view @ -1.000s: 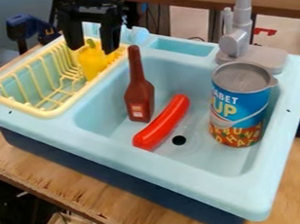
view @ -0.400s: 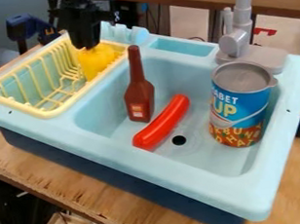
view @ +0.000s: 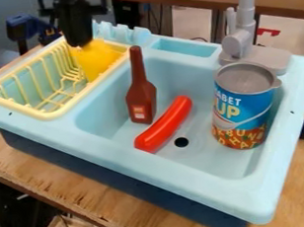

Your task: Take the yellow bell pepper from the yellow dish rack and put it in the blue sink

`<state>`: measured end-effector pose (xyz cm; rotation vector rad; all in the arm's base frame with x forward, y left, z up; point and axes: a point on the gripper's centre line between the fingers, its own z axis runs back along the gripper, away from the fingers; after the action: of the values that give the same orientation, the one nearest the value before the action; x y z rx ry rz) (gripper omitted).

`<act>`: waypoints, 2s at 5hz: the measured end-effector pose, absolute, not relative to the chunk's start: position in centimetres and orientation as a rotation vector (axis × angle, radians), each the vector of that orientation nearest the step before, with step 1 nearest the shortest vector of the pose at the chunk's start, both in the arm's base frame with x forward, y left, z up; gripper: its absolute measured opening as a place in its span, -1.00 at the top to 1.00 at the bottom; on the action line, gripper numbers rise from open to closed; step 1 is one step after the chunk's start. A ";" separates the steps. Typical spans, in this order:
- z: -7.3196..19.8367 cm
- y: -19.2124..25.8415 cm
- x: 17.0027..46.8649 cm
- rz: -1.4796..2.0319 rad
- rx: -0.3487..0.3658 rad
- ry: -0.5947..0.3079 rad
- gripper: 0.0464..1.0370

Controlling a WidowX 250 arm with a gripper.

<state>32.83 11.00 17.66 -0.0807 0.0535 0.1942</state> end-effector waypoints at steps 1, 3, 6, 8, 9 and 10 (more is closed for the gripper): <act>22.3 11.6 32.5 0.230 -0.028 -0.012 0.89; 28.6 6.9 30.2 0.198 0.088 -0.076 0.89; 25.9 -5.8 25.5 0.040 0.062 0.069 0.89; 20.6 -7.5 25.4 -0.017 0.049 0.077 0.89; 19.2 -7.8 26.0 -0.115 0.068 0.008 0.89; 17.8 -8.3 26.7 -0.188 0.048 -0.045 0.89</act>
<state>26.74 -8.28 17.84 0.0485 -0.0452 -0.1883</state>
